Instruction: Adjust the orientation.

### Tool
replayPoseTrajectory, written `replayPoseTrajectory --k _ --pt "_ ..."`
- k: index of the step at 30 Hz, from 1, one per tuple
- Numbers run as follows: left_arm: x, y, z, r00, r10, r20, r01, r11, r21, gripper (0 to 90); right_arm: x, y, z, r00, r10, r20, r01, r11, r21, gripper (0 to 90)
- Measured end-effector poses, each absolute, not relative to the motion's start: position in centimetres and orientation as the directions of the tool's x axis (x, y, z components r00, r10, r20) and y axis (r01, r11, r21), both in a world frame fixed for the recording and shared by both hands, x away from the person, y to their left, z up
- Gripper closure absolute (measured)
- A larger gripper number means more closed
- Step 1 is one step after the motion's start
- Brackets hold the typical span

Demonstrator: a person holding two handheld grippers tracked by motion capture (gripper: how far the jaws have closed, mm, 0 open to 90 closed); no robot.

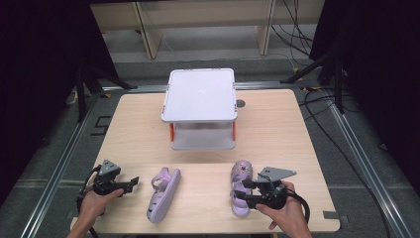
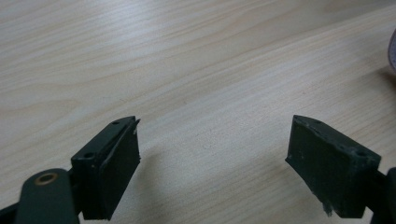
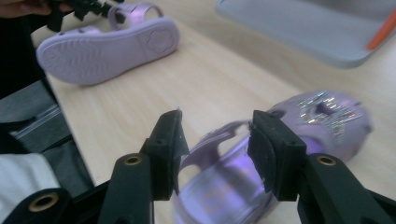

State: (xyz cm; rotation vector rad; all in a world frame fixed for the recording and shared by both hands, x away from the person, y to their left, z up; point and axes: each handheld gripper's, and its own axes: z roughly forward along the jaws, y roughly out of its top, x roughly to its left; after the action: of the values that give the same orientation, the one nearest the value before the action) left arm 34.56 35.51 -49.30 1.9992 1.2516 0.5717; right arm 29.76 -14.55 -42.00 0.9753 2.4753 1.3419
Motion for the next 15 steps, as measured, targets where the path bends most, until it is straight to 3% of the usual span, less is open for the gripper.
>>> replayPoseTrajectory --k 9,15 --pt "34.5 35.5 -49.1 0.424 0.906 -0.003 0.598 -0.277 0.752 16.4 30.7 -15.1 -42.5 -0.761 0.648 0.036 0.426 0.456 0.781 54.7" --pt "34.7 35.4 -49.2 0.429 0.903 -0.008 0.597 -0.278 0.753 16.4 31.0 -15.0 -43.0 -0.763 0.646 0.014 0.429 0.491 0.758 54.6"
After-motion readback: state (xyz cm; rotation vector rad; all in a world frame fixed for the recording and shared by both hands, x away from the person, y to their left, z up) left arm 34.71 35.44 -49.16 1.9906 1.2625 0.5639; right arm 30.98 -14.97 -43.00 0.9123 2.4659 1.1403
